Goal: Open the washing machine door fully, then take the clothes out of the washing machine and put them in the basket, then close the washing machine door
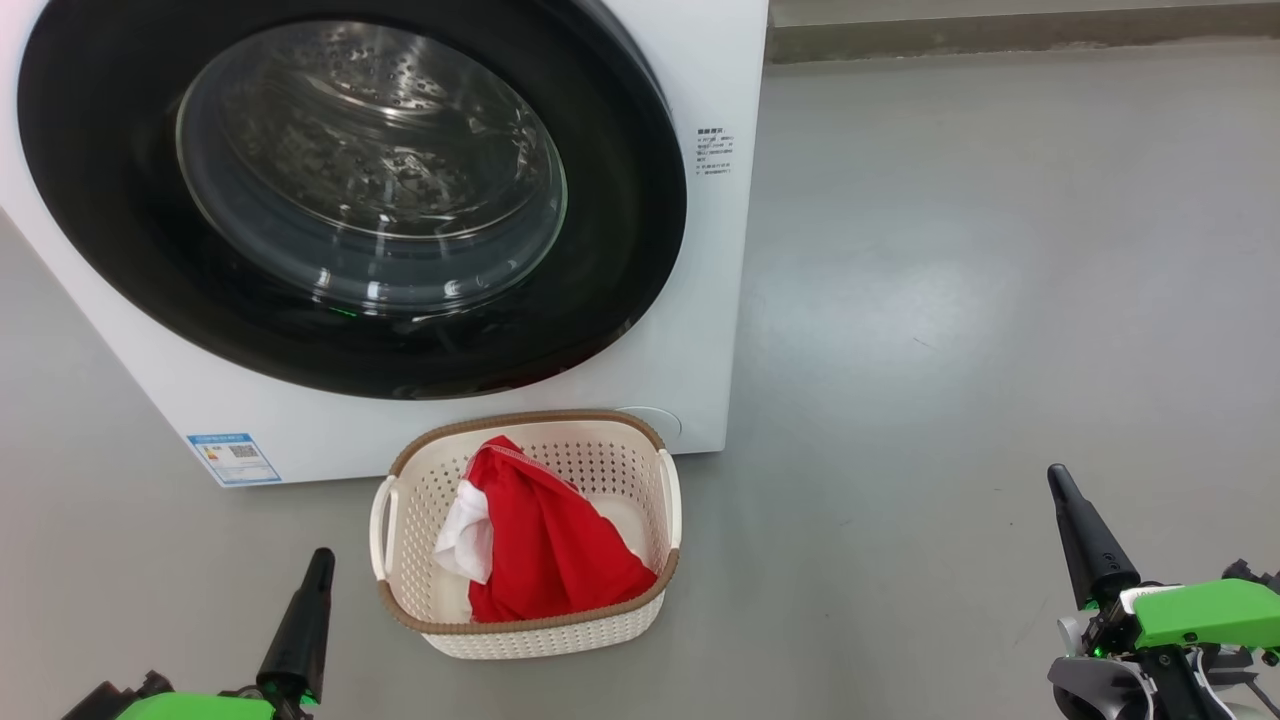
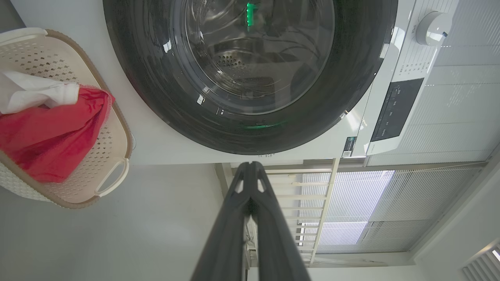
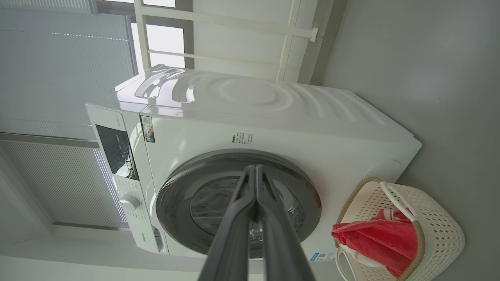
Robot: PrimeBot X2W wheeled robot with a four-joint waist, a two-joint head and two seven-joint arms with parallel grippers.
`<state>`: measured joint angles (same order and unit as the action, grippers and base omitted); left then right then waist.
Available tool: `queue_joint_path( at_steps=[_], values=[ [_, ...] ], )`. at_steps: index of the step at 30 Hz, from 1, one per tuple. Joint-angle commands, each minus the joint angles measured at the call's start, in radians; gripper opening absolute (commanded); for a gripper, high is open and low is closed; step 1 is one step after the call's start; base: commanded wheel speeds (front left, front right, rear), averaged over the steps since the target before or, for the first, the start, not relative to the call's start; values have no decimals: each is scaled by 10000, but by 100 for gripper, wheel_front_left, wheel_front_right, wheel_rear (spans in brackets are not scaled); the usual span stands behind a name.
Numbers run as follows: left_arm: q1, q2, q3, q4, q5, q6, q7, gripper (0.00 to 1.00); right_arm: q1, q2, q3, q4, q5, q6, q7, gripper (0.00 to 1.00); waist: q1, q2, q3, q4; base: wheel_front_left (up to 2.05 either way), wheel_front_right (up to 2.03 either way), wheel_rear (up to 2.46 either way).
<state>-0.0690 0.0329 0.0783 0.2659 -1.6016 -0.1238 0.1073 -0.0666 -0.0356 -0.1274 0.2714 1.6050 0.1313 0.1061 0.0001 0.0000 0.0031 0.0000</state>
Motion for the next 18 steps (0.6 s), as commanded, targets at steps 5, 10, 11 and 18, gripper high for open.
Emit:
queue_joint_path(
  at_steps=[5, 10, 11, 18],
  values=[
    [-392, 173, 357, -204, -68, -69, 61, 0, -413, -154, 135, -267, 34, -6, 71, 0, -1, 0, -1, 0, 0, 0, 0],
    [-391, 173, 357, -205, -69, -69, 61, 0, -413, -153, 134, -267, 34, -6, 72, 0, -1, 0, -1, 0, 0, 0, 0],
    [-391, 173, 357, -205, -69, -69, 61, 0, -413, -153, 134, -267, 34, -6, 72, 0, -1, 0, -1, 0, 0, 0, 0],
    [-391, 173, 356, -205, -69, -69, 61, 0, -414, -152, 133, -267, 33, -6, 73, 0, -1, 0, 0, 0, 0, 0, 0]
  ],
)
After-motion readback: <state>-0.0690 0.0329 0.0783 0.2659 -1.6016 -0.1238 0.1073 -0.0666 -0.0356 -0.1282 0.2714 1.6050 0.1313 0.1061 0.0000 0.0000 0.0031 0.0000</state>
